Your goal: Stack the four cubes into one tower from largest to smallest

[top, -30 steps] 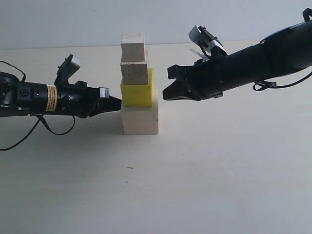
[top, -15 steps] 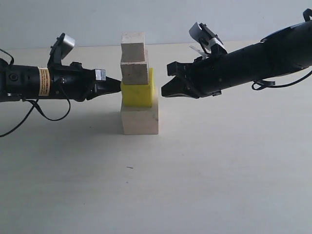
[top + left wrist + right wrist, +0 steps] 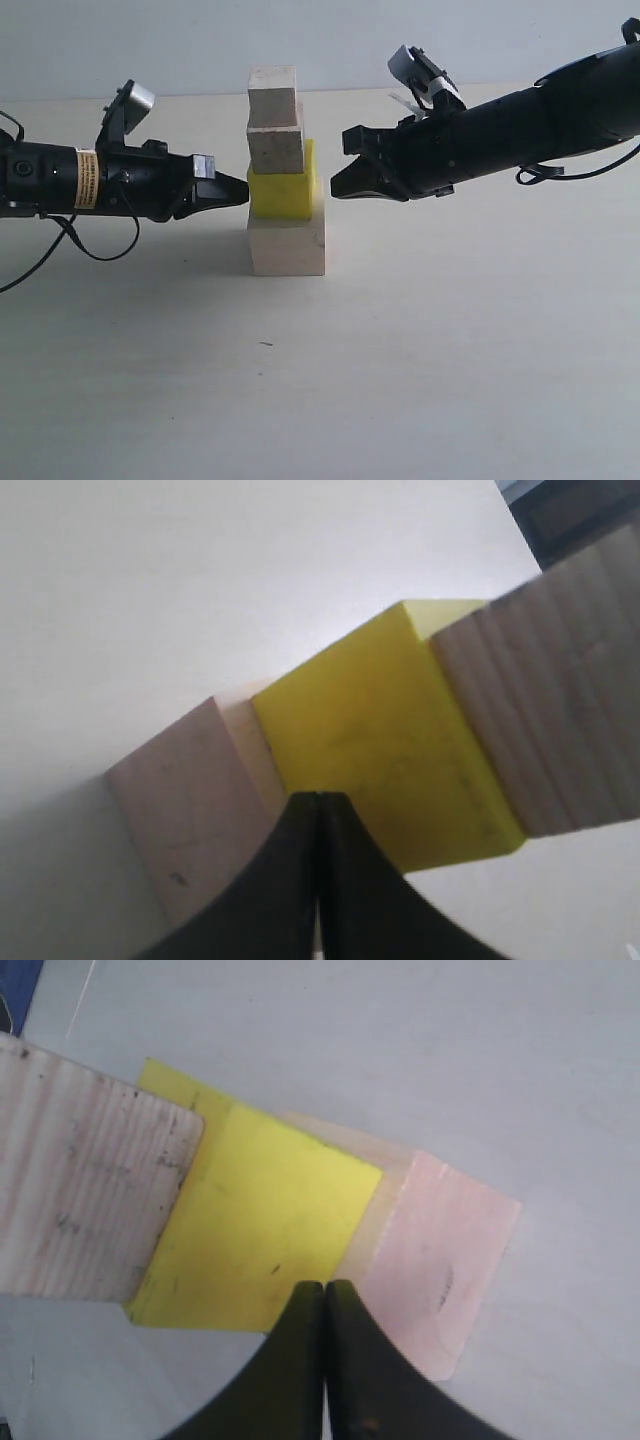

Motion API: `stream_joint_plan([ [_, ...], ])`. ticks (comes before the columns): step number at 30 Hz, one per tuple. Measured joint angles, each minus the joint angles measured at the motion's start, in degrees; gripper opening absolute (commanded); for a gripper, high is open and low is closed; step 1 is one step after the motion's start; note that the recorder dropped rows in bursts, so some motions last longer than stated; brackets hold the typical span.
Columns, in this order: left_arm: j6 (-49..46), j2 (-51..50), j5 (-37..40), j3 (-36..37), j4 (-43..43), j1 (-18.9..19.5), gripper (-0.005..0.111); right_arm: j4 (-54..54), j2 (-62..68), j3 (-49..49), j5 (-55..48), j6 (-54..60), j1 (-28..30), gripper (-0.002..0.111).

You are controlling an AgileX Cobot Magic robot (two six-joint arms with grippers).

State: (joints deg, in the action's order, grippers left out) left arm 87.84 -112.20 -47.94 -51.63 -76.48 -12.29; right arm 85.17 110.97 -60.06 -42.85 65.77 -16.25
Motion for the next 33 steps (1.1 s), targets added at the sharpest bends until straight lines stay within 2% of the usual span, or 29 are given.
stream_joint_plan([
  [33,-0.35,0.0,-1.47,0.1,0.68,-1.36,0.0,0.0,0.0,0.0,0.4,0.22,0.0,0.0],
])
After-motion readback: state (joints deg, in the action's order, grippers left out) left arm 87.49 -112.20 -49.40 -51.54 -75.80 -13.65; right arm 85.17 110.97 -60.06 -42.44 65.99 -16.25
